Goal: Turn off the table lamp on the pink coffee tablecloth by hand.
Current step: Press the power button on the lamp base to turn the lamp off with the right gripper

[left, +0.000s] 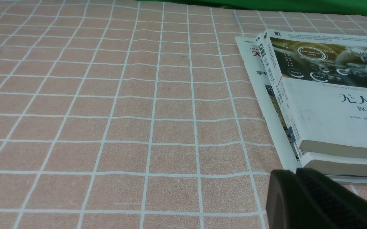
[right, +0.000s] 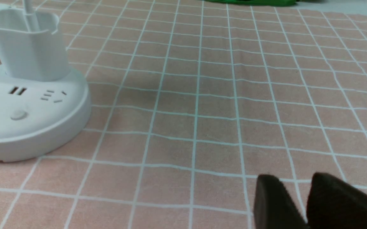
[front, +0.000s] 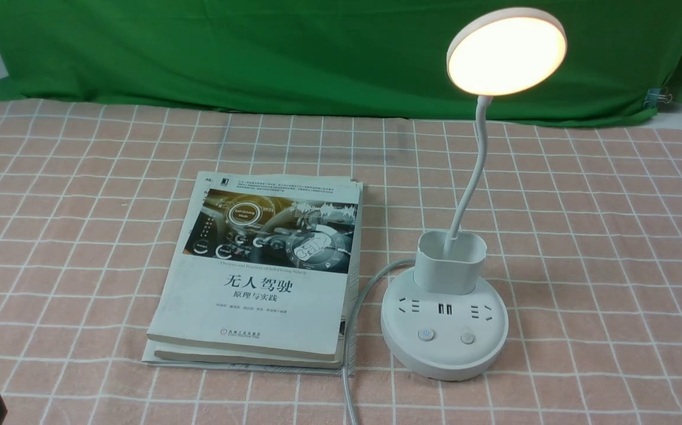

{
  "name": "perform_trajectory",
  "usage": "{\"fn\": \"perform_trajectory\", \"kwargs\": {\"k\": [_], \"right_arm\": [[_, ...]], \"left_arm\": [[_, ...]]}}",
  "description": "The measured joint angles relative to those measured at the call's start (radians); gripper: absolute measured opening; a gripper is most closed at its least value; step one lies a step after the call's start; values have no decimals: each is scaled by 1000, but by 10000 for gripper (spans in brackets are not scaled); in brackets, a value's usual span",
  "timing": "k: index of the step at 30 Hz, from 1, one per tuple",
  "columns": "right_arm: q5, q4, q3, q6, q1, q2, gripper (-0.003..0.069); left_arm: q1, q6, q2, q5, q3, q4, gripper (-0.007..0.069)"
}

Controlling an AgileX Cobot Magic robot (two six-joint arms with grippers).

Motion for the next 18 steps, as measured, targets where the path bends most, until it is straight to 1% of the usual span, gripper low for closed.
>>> {"fn": "perform_trajectory", "kwargs": {"k": [7, 10, 13, 17, 18], "right_arm": [[-4, 0, 0, 0, 0, 0, 238], [-34, 13, 0, 23, 0, 0, 238], [-128, 99, 0, 181, 0, 0, 238], [-257, 128, 0, 405, 0, 0, 238], [-281, 130, 0, 432, 0, 0, 238]], "left_arm": [[0, 0, 0, 0, 0, 0, 6], [0, 0, 0, 0, 0, 0, 6], [0, 0, 0, 0, 0, 0, 6], [0, 0, 0, 0, 0, 0, 6], [0, 0, 0, 0, 0, 0, 6]]}}
